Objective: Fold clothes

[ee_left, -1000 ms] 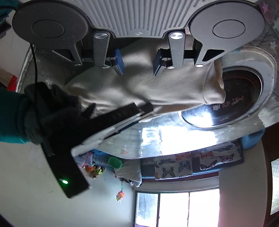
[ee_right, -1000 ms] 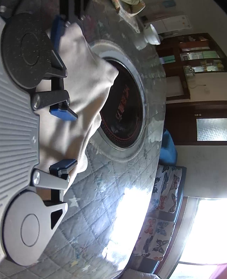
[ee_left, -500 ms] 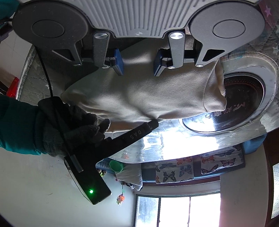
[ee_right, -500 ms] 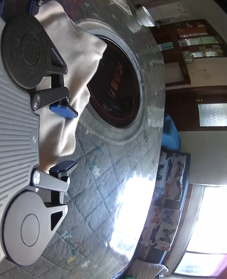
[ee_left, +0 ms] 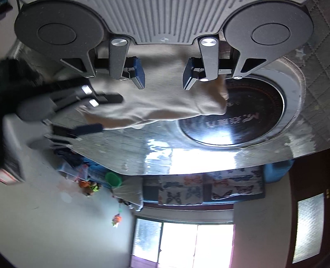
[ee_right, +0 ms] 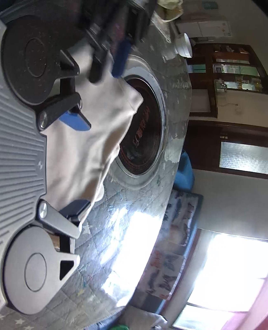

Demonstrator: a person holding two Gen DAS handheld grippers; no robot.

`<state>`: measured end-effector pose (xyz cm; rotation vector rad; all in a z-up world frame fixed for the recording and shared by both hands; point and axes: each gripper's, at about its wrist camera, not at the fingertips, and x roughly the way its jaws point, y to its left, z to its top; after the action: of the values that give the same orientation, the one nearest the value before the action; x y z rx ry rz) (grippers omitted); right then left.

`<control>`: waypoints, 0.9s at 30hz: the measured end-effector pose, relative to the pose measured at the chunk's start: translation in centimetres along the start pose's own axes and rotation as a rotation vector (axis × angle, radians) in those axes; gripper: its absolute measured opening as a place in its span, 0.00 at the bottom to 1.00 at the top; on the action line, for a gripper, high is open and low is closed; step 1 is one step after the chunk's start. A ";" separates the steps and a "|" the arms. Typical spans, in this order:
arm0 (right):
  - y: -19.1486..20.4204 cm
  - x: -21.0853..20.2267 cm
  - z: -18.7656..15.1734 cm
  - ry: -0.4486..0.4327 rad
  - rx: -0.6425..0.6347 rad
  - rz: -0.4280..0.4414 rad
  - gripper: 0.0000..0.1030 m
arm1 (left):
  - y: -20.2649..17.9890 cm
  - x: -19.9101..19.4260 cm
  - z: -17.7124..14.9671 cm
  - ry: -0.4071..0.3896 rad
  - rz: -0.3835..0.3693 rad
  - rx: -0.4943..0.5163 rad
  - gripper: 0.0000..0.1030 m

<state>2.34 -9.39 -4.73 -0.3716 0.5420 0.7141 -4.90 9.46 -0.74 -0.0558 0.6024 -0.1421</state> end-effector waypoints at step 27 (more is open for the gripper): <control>-1.3 -5.3 -6.3 -0.001 0.075 -0.220 1.00 | 0.5 0.6 -1.0 0.017 0.059 -0.007 0.42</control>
<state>-2.28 -16.14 -6.49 -0.3543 0.5169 0.4807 -4.97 9.84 -1.93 -0.0438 0.6213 -0.0836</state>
